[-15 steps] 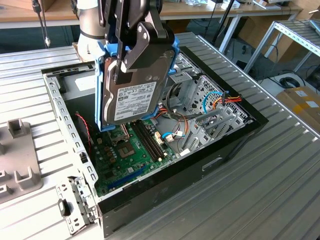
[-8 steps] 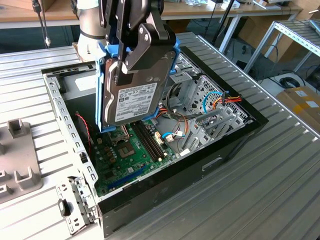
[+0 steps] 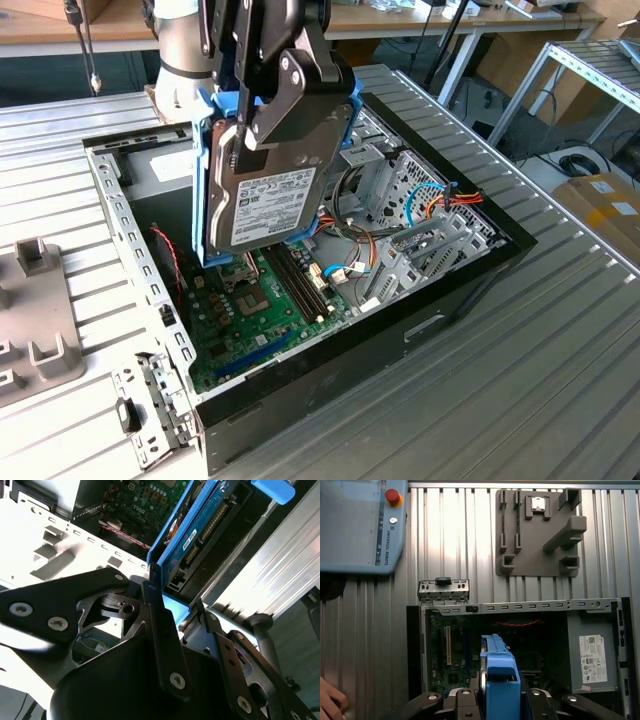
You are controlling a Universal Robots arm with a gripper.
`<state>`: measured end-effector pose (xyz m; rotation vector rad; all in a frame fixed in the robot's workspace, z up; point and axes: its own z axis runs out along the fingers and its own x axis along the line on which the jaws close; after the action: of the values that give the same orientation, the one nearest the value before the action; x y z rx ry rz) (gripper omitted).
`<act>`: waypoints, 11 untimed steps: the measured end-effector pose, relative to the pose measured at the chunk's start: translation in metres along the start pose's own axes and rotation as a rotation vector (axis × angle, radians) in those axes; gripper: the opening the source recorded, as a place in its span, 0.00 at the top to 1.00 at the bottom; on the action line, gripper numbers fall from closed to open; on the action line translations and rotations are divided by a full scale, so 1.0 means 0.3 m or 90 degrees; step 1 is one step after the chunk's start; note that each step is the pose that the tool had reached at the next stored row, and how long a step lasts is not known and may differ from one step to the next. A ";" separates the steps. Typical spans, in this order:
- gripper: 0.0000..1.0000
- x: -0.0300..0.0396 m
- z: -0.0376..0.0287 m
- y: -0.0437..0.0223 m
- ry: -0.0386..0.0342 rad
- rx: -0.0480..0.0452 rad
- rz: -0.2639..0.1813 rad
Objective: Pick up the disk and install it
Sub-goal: 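Pick up the disk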
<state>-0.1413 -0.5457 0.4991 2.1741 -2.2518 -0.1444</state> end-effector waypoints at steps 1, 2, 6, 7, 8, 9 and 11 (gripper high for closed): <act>0.63 0.001 0.000 0.000 0.0000 0.0000 0.000; 0.63 0.001 0.000 0.000 0.0000 0.0000 0.000; 0.63 0.004 0.000 0.000 0.0000 0.0000 0.000; 0.63 0.005 0.000 0.000 0.0000 0.0000 0.000; 0.63 0.005 0.000 0.000 0.0000 0.0000 0.000; 0.63 0.006 0.000 0.000 0.0000 0.0000 0.000; 0.63 0.008 -0.001 0.000 0.0000 -0.0001 0.000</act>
<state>-0.1412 -0.5480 0.4992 2.1740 -2.2517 -0.1444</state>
